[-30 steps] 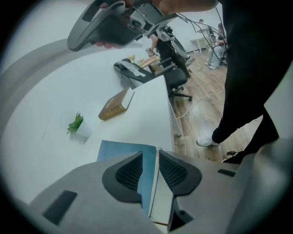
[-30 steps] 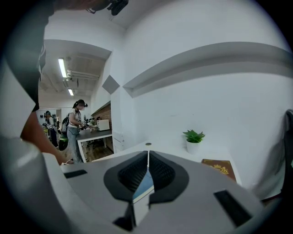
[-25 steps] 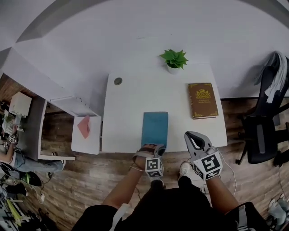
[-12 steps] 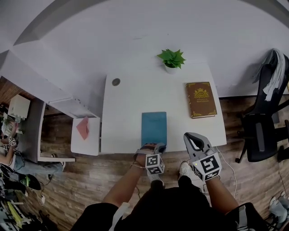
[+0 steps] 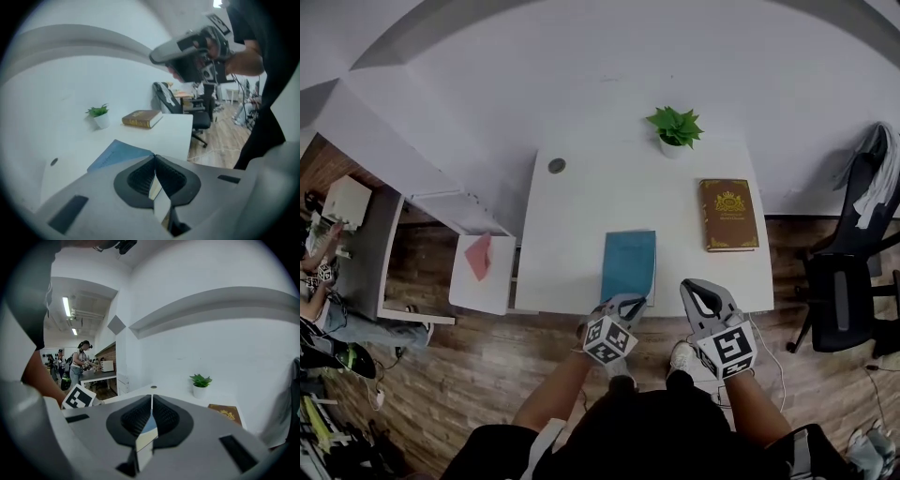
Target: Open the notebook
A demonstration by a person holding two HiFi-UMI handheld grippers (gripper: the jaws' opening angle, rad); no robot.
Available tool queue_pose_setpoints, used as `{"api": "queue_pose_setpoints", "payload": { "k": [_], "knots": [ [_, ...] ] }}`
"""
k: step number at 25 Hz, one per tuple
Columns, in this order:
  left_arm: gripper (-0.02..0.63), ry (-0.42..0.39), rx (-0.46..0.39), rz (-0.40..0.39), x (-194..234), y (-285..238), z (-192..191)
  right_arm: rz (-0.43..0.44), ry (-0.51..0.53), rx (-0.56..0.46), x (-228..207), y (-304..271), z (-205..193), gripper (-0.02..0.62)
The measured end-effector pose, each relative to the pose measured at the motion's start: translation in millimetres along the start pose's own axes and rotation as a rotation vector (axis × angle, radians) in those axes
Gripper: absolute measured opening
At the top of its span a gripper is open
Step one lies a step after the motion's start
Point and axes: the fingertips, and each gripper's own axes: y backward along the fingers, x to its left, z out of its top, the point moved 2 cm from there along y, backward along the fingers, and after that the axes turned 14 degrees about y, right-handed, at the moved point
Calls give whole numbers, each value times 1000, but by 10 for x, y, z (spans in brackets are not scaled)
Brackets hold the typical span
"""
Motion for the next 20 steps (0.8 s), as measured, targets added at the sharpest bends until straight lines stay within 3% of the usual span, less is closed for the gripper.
{"api": "queue_pose_setpoints", "payload": {
  "k": [6, 12, 16, 20],
  "knots": [
    [11, 321, -243, 73, 308, 488, 234, 36, 12, -3, 138, -79, 59, 3],
    [9, 787, -519, 168, 719, 1032, 73, 58, 32, -13, 238, -121, 119, 3],
    [9, 1013, -601, 245, 909, 1268, -275, 71, 47, -16, 289, -159, 177, 3],
    [8, 1149, -660, 316, 1080, 1455, -574, 83, 60, -15, 346, -188, 221, 4]
  ]
}}
